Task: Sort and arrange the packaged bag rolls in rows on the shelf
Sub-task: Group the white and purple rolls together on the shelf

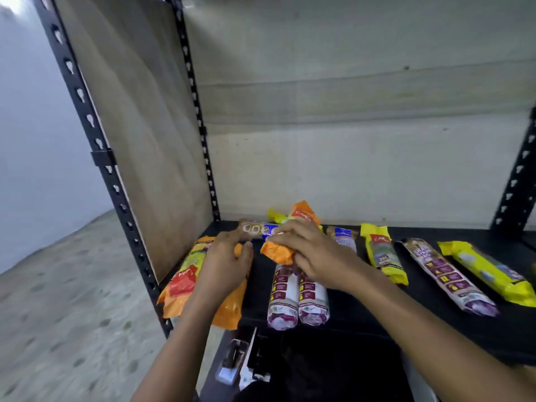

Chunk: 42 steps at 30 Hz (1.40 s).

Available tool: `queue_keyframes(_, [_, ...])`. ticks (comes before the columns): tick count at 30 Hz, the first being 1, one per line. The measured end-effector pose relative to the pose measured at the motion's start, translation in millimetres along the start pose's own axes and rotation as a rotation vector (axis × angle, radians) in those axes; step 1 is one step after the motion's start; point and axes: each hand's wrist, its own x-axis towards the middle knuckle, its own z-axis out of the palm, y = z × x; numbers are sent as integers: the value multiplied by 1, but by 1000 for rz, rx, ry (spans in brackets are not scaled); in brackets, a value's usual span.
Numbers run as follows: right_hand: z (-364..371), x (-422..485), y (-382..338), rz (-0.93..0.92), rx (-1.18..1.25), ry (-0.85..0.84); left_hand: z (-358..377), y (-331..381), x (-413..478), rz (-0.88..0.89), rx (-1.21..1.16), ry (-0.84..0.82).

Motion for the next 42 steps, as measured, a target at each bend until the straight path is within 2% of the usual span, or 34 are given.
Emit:
queue_keyframes(6, [45, 37, -49, -153, 33, -82, -42, -35, -10, -70, 74, 62])
queue_keyframes(12, [87, 57, -76, -228, 66, -162, -56, -62, -18, -197, 156, -43])
queue_keyframes(20, [92, 56, -81, -157, 150, -246, -54, -75, -30, -268, 105, -41])
queue_keyframes(28, [71, 41, -83, 74, 325, -296, -49, -70, -33, -279, 93, 56])
queue_keyframes(32, [52, 20, -73, 241, 348, -152, -40, -51, -34, -233, 62, 180])
queue_keyframes(35, [37, -8, -55, 390, 311, -19, -23, -21, -35, -93, 29, 187])
queue_keyframes(38, [18, -43, -32, 524, 196, 157, 8, 15, -39, 55, -66, 92])
queue_keyframes(42, [-9, -99, 1, 721, -11, 391, 57, 48, -48, 100, -176, -76])
